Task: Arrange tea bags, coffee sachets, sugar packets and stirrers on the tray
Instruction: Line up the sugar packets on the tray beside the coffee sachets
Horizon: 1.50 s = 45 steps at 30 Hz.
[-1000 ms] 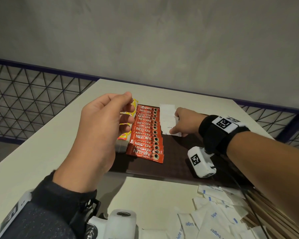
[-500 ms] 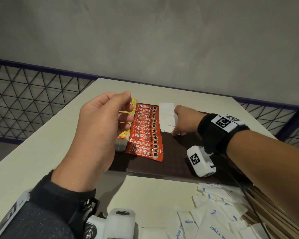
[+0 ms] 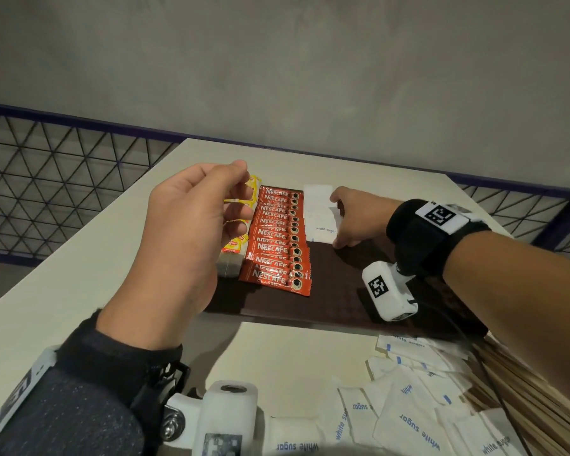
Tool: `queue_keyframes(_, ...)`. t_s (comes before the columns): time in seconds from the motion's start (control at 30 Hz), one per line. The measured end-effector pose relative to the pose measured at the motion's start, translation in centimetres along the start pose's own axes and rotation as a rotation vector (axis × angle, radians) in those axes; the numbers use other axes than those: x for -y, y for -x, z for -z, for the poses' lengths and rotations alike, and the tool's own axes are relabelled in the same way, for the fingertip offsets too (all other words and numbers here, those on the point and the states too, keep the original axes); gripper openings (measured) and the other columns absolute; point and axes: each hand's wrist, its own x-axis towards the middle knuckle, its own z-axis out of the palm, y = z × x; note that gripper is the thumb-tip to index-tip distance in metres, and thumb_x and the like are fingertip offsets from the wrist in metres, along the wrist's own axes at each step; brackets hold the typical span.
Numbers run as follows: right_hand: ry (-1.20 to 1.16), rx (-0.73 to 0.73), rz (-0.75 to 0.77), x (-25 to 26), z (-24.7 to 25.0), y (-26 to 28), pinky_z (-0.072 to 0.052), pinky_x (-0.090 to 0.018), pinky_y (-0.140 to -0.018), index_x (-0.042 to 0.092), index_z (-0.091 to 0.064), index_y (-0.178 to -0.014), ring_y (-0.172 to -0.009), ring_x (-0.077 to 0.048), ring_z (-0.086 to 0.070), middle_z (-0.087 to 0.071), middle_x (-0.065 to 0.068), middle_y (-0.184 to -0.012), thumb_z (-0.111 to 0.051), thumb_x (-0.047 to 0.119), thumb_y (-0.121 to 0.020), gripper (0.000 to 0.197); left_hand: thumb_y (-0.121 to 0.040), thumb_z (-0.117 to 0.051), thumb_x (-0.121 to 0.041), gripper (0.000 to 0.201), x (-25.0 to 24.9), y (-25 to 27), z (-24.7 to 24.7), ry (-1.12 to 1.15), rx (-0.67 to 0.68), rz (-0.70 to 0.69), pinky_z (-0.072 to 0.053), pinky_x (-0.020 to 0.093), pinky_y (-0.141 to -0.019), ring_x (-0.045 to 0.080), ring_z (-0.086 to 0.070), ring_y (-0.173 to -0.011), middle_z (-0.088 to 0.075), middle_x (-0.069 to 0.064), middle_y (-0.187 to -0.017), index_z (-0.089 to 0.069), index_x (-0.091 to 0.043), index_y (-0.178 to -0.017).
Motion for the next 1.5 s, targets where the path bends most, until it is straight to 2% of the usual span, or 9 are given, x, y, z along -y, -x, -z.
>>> queue_keyframes(0.17, 0.257, -0.099, 0.132, 1.1, 2.1, 4.1, -0.05, -0.036, -0.082, 0.019, -0.038, -0.147, -0.095, -0.023, -0.057, -0.059, -0.009, -0.128, -0.076, 0.038, -0.087, 0.074, -0.095, -0.067, -0.022, 0.021, -0.6, -0.4, 0.3, -0.058, -0.013, -0.061, -0.043, 0.024, -0.053, 0.011, -0.057, -0.058, -0.065, -0.004, -0.068, -0.065, -0.019, -0.074)
queue_keyframes(0.33, 0.508, 0.075, 0.449, 5.4, 1.2, 14.8, -0.053, -0.036, -0.076, 0.039, -0.056, -0.113, -0.084, -0.01, -0.058, -0.062, 0.014, -0.095, -0.062, 0.06, -0.084, 0.036, -0.092, -0.065, -0.019, 0.02, -1.6, -1.2, 1.9, -0.297, -0.076, -0.35, -0.041, 0.019, -0.051, 0.012, -0.057, -0.059, -0.063, 0.004, -0.072, -0.061, -0.019, -0.072)
queue_keyframes(0.5, 0.502, 0.414, 0.584, 8.1, -2.3, 23.2, -0.051, -0.037, -0.092, 0.057, -0.026, -0.133, -0.109, -0.01, -0.051, -0.042, 0.015, -0.119, -0.058, 0.077, -0.08, 0.065, -0.09, -0.06, -0.013, 0.024, -1.4, -2.0, 3.4, -0.317, -0.094, -0.433, -0.038, 0.022, -0.053, 0.02, -0.05, -0.061, -0.052, 0.015, -0.072, -0.056, 0.003, -0.072)
queue_keyframes(0.6, 0.502, 0.386, 0.668, 7.8, -5.4, 24.3, -0.049, -0.045, -0.091, 0.05, -0.023, -0.136, -0.11, -0.021, -0.047, -0.037, 0.006, -0.12, -0.063, 0.066, -0.086, 0.066, -0.089, -0.059, -0.01, 0.03, -1.2, -2.1, 3.8, -0.294, -0.105, -0.428, -0.037, 0.026, -0.055, 0.022, -0.045, -0.064, -0.048, 0.017, -0.074, -0.053, 0.018, -0.078)
queue_keyframes(0.7, 0.42, 0.308, 0.723, 7.3, -6.9, 23.4, -0.046, -0.041, -0.086, 0.043, -0.032, -0.133, -0.104, -0.02, -0.045, -0.038, 0.005, -0.115, -0.069, 0.05, -0.089, 0.058, -0.09, -0.058, -0.01, 0.026, -1.3, -2.1, 3.8, -0.29, -0.101, -0.419, -0.037, 0.026, -0.055, 0.022, -0.043, -0.065, -0.047, 0.017, -0.075, -0.057, 0.014, -0.079)
queue_keyframes(0.97, 0.062, 0.302, 0.672, 5.6, -7.5, 21.7, -0.036, -0.008, -0.074, 0.044, -0.058, -0.124, -0.091, 0.005, -0.046, -0.044, 0.018, -0.098, -0.082, 0.036, -0.082, 0.048, -0.091, -0.059, -0.01, 0.016, -1.8, -2.1, 4.1, -0.263, -0.103, -0.424, -0.042, 0.024, -0.056, 0.02, -0.052, -0.065, -0.055, 0.012, -0.074, -0.057, -0.004, -0.076)
queue_keyframes(1.13, 0.103, 0.232, 0.756, 6.4, -7.8, 21.0, -0.044, -0.018, -0.073, 0.031, -0.072, -0.107, -0.084, 0.0, -0.051, -0.05, 0.011, -0.094, -0.08, 0.02, -0.086, 0.026, -0.089, -0.064, -0.013, 0.027, -2.1, -2.4, 4.3, -0.201, -0.146, -0.403, -0.041, 0.023, -0.053, 0.019, -0.054, -0.063, -0.059, 0.008, -0.071, -0.056, -0.019, -0.064)
queue_keyframes(1.37, 0.031, 0.104, 0.882, 6.2, -6.9, 20.2, -0.045, -0.008, -0.069, 0.022, -0.08, -0.097, -0.076, -0.002, -0.059, -0.057, 0.01, -0.088, -0.084, 0.01, -0.08, 0.021, -0.092, -0.065, -0.016, 0.023, -1.9, -2.5, 4.4, -0.212, -0.14, -0.394, -0.043, 0.02, -0.053, 0.014, -0.057, -0.063, -0.062, 0.004, -0.073, -0.059, -0.018, -0.07)
queue_keyframes(1.5, -0.359, -0.089, 0.667, 5.0, -4.4, 19.5, -0.053, -0.027, -0.069, 0.021, -0.081, -0.092, -0.073, -0.015, -0.063, -0.068, 0.004, -0.082, -0.085, 0.017, -0.079, 0.013, -0.094, -0.067, -0.021, 0.019, -1.9, -1.8, 3.3, -0.232, -0.059, -0.314, -0.042, 0.021, -0.05, 0.012, -0.059, -0.059, -0.065, 0.0, -0.073, -0.062, -0.017, -0.076)
